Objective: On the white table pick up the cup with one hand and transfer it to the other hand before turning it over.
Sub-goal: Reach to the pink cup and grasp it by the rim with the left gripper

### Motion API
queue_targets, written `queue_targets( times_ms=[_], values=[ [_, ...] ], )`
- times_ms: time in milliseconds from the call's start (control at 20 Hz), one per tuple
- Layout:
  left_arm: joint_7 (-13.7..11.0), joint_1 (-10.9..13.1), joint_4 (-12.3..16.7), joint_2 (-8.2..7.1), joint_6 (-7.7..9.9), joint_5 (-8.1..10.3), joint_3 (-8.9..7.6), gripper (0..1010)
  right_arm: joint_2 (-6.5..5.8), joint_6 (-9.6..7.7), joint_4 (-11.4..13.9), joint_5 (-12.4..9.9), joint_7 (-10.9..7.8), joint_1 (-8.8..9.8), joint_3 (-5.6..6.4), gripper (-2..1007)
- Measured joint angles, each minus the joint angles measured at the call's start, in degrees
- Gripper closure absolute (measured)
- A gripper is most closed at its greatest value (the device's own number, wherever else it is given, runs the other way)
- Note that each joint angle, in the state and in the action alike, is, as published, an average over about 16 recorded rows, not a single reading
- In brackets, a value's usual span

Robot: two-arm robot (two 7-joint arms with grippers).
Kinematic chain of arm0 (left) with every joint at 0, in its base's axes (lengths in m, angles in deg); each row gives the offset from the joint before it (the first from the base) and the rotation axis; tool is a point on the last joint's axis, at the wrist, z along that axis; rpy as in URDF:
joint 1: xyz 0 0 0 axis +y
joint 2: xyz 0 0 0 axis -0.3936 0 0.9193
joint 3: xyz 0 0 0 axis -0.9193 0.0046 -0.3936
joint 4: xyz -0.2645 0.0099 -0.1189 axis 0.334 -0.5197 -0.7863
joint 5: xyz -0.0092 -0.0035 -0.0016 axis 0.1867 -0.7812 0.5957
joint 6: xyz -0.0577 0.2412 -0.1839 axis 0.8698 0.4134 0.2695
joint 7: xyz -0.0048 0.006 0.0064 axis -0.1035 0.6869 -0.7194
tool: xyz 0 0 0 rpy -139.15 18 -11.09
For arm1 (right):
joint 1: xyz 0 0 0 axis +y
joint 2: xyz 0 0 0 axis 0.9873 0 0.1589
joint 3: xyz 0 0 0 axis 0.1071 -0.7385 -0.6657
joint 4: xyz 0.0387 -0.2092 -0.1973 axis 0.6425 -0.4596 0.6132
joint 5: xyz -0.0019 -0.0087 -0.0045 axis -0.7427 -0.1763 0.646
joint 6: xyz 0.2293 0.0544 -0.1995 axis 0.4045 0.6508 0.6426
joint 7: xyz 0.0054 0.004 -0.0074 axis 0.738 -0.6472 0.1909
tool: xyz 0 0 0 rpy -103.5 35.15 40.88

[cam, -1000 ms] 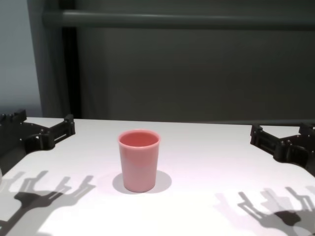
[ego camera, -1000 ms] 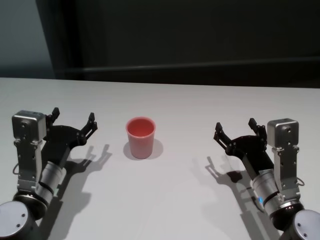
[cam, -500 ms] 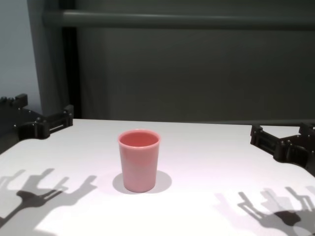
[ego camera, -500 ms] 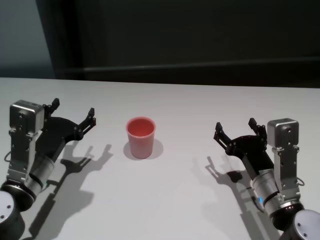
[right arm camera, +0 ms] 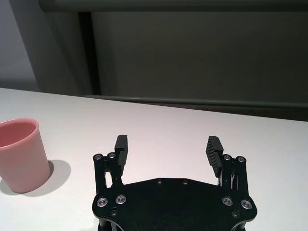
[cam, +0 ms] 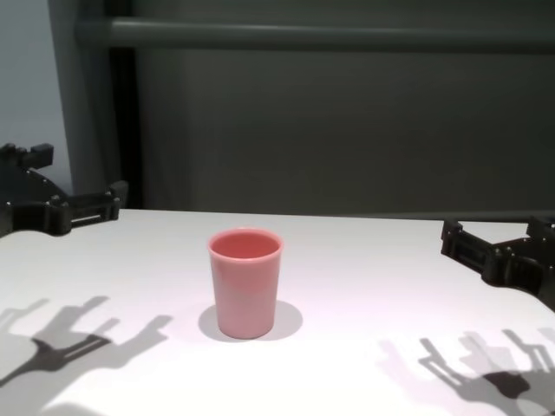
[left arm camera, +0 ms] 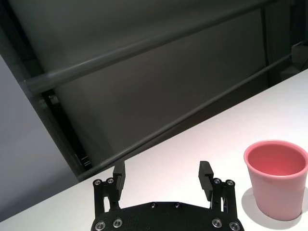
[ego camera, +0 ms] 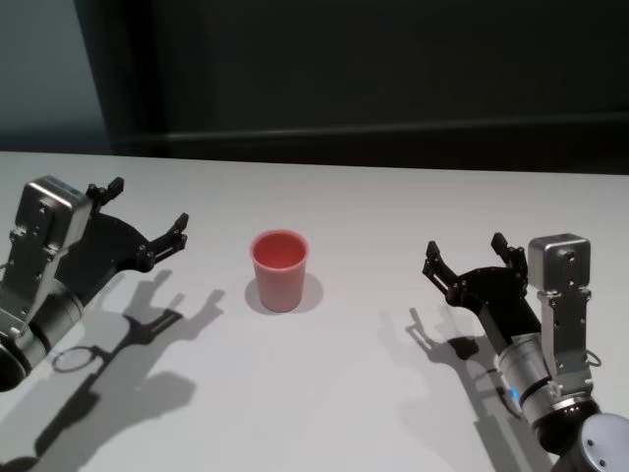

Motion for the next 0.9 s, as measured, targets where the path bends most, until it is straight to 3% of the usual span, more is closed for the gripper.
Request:
queue_targets(
  times_ms=[400, 650, 900],
  values=[
    [-8.34, -3.91, 1.52, -7.4, 2.54, -3.06, 3.74, 7, 0.0, 0.0, 0.0, 0.0, 0.0, 0.0, 0.0, 3],
    [-13.78, -7.63, 1.9, -11.53, 3.61, -4.99, 7.52, 7, 0.0, 0.0, 0.0, 0.0, 0.0, 0.0, 0.0, 3],
    [-19.24, -12.09, 1.81, -14.66, 3.81, -7.02, 11.91, 7, 0.0, 0.0, 0.0, 0.0, 0.0, 0.0, 0.0, 3]
  ],
)
